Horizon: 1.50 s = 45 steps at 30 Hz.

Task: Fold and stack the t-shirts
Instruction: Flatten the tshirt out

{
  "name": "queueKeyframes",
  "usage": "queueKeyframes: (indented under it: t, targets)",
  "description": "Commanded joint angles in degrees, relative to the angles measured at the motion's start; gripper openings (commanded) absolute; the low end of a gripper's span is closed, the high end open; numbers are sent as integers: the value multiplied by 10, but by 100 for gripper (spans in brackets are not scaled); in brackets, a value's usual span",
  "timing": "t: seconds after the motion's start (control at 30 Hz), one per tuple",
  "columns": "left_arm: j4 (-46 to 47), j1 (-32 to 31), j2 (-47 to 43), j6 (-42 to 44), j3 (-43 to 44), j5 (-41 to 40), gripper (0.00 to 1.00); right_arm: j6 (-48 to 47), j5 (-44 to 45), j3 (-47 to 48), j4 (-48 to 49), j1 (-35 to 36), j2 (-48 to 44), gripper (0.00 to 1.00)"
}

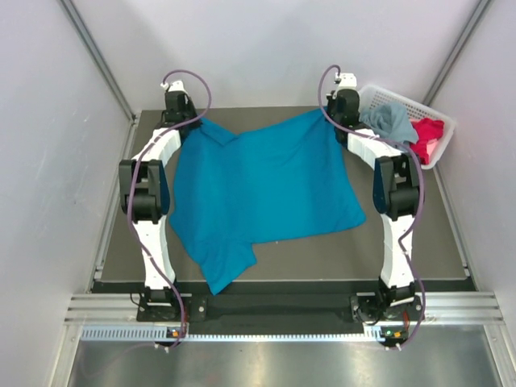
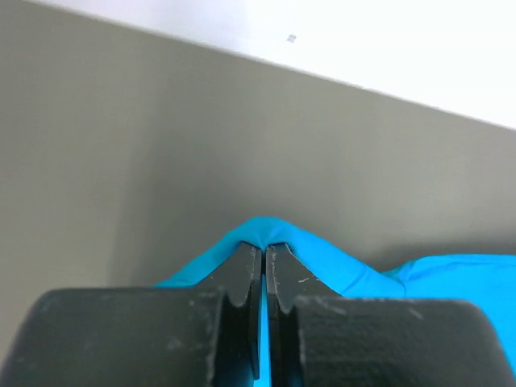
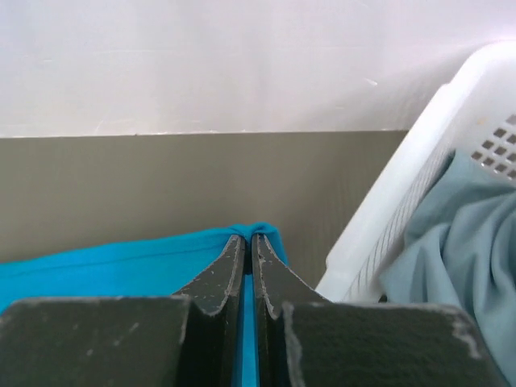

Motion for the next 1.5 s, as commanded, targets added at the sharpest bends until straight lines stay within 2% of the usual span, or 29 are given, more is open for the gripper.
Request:
queueKeyframes:
  t: [0.0,0.13,0.3,0.53,0.73,0.9,1.23,1.47]
  targets:
    - [-14,7,20,-5,42,6,0,-10,-31,56,0,-4,30,0]
    - [-54,9,31,-10,72,27,0,16,-18,100,-43,-10,45,0]
    - [-133,11,3,-41,66,34,0,32,-35,117,-94,-18,39,0]
    - [-163,15,-71,-103,-6,104,0,43,-55,126,-195,-28,15,0]
    - [-227,15,-135,-111,-19,89,0,51,-62,125,-282,-39,-25,0]
    - [-257,32,-194,-114,-68,97,0,46,-67,126,-340,-48,-53,2]
    - [-284,31,-283,-120,-202,133,0,38,-93,57,-374,-49,-100,4]
    - [-315,31,-297,-116,-234,146,0,7,-111,-4,-363,-44,-127,6]
